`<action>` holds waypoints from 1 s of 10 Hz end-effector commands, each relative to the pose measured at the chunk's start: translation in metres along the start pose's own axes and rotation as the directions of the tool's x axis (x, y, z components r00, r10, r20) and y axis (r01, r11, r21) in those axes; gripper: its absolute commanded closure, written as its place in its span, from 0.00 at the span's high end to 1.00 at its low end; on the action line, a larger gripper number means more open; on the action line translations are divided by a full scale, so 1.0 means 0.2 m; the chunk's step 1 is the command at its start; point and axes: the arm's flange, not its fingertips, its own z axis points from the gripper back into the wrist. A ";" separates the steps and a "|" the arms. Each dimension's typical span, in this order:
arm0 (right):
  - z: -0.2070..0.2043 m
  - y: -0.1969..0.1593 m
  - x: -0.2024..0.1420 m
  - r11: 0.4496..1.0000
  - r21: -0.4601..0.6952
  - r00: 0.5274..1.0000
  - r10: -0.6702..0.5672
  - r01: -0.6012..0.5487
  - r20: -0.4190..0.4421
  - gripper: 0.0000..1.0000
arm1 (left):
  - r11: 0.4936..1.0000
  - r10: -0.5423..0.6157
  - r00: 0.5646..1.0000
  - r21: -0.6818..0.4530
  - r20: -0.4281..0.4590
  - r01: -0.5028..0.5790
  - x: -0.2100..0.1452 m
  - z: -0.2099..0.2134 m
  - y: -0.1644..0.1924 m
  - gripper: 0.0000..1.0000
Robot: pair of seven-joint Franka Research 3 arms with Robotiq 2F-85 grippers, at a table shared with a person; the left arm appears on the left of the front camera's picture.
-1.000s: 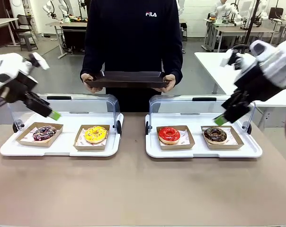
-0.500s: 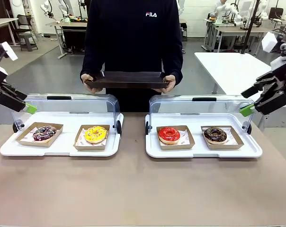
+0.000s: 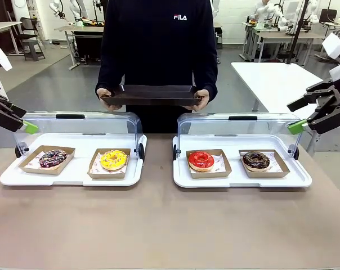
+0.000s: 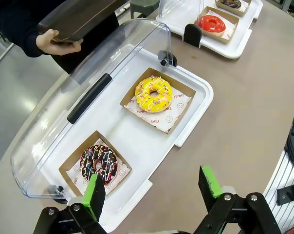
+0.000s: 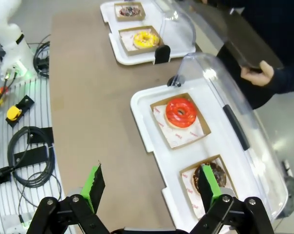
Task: Provide the desired donut to the person.
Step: Pick up and lift the Paper togo box containing the Donut pointed at by the person.
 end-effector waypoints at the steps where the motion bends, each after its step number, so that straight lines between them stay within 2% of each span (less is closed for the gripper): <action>1: -0.04 0.07 -0.11 1.000 -0.004 0.998 0.023 -0.022 0.051 1.00 | 1.000 -0.018 1.000 -0.017 0.017 0.018 -0.25 -0.06 -0.21 1.00; 3: -0.01 0.09 -0.12 0.998 -0.047 0.996 0.037 -0.033 0.087 1.00 | 1.000 -0.022 1.000 -0.015 0.016 0.022 -0.25 -0.05 -0.21 1.00; 10: 0.01 0.09 -0.12 0.997 -0.074 0.997 0.018 -0.012 0.076 1.00 | 0.999 -0.031 0.999 -0.024 -0.012 0.031 -0.24 -0.04 -0.22 1.00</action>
